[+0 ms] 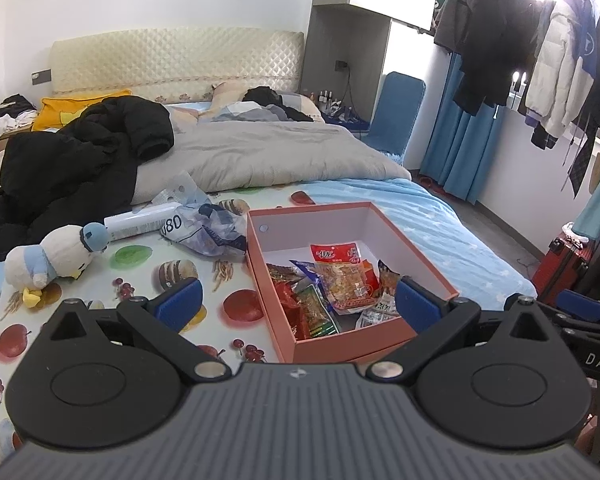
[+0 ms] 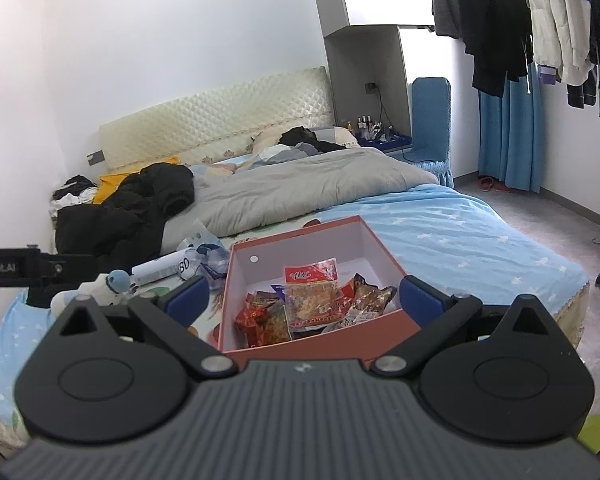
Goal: Organize snacks
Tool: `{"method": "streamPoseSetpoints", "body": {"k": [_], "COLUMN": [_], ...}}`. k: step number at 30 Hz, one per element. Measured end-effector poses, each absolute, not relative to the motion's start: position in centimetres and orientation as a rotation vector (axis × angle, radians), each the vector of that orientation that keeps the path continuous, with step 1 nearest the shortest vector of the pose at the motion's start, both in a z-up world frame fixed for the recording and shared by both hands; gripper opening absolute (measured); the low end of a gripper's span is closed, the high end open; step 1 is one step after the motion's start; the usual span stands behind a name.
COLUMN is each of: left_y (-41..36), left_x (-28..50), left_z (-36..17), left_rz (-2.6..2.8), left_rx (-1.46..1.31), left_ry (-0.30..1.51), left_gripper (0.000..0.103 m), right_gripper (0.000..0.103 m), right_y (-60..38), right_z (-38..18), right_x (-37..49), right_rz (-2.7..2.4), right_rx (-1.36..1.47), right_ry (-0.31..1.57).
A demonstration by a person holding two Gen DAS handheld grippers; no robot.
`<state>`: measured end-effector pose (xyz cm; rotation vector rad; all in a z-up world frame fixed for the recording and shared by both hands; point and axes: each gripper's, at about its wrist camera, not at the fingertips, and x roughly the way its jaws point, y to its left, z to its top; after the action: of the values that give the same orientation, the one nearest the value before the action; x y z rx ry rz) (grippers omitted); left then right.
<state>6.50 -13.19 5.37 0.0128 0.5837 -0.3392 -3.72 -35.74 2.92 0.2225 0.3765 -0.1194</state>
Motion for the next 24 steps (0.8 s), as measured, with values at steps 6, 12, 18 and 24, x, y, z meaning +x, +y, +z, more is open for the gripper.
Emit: {"method": "streamPoseSetpoints", "body": {"k": [6, 12, 18, 24], "left_y": [-13.40, -13.36, -13.25, -13.25], "left_x": [6.54, 6.49, 6.36, 6.09], "left_z": [5.07, 5.04, 5.04, 4.91], "left_rz": [-0.346, -0.336, -0.336, -0.330], "left_rx": [0.022, 0.027, 0.025, 0.030], "left_ry": [0.592, 0.593, 0.588, 0.586], "left_gripper": [0.103, 0.103, 0.103, 0.103], "right_gripper": [0.103, 0.103, 0.103, 0.103], "right_y": [-35.80, -35.81, -35.70, -35.62], "right_z": [2.84, 2.74, 2.78, 2.89], "right_x": [-3.69, -3.61, -3.71, -3.61], "right_rz": [-0.121, -0.129, -0.127, -0.130], "right_rx": [0.230, 0.238, 0.237, 0.233], "right_ry": [0.382, 0.383, 0.381, 0.382]}}
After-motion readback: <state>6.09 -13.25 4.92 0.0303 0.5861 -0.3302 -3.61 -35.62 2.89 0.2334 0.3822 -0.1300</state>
